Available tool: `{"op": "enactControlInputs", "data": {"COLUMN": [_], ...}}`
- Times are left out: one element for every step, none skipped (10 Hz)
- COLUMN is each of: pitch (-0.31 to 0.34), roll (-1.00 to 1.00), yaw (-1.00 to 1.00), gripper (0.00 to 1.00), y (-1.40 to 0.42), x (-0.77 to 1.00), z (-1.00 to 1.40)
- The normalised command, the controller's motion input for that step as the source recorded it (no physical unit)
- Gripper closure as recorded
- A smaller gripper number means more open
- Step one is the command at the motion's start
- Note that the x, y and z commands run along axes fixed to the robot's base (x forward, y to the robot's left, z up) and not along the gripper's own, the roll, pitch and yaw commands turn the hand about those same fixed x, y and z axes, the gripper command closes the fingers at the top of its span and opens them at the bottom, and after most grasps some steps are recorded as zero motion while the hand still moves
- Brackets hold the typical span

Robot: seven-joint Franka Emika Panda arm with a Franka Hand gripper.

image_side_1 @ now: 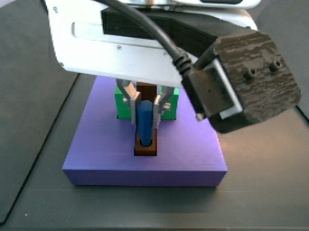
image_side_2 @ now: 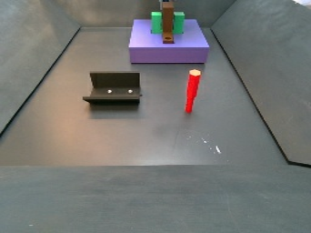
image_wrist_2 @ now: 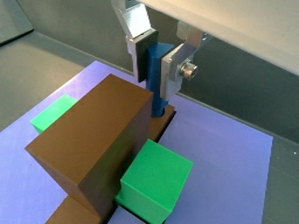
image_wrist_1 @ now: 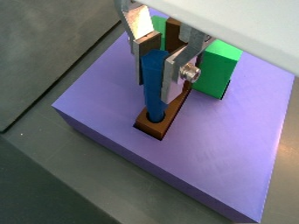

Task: Pick up the blue object. Move up. Move to above the board. Insert the blue object.
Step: Insert the blue object.

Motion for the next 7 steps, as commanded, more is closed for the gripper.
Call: {"op": "enactControlInputs", "data": {"pitch": [0.006,-0.006,0.0,0.0,-0.02,0.0,0.0], "roll": [0.19,0.21,0.19,0.15,0.14,-0.01,0.0], "yaw": [0.0,0.0,0.0,-0.03,0.0,0.0,0.0], "gripper": [1.0,1.0,1.0,1.0,1.0,1.0,1.0], "y": [-0.25,-0.17,0.0,0.08,0.0,0.0,0.0], "x": [0.23,0.01,0.0,0.0,0.0,0.0,0.0], "z": [-0.27,-0.5,-0.62,-0.67,-0.59,0.0,0.0]}}
